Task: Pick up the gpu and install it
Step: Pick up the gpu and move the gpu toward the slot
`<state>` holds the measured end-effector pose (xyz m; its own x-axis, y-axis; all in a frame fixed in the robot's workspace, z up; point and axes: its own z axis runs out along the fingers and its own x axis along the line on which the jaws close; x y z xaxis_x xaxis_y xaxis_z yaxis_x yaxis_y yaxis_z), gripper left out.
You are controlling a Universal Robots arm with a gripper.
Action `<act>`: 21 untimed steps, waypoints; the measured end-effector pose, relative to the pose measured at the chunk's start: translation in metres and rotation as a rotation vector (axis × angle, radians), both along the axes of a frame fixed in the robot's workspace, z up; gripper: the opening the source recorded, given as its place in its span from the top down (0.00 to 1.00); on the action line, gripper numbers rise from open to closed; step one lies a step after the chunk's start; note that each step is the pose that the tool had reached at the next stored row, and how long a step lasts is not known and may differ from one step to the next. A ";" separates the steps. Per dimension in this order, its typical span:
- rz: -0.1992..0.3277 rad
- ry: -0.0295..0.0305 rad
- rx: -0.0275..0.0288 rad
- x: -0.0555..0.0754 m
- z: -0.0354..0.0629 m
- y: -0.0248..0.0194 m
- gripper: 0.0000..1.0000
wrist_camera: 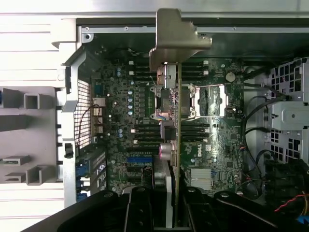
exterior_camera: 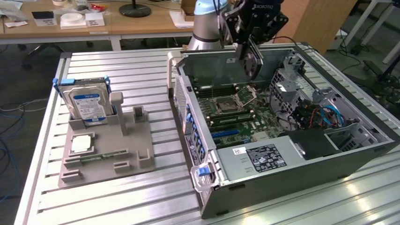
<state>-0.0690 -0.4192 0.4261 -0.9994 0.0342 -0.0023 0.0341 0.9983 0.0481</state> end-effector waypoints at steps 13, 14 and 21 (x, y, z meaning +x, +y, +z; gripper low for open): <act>0.000 0.0000 0.0000 0.015 0.0000 -0.0007 0.72; 0.000 0.0000 0.0000 0.016 0.0000 -0.0007 0.72; 0.000 0.0000 0.0000 0.024 0.0000 -0.0010 0.72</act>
<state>-0.0447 -0.4202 0.4261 -0.9994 0.0341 -0.0023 0.0340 0.9983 0.0481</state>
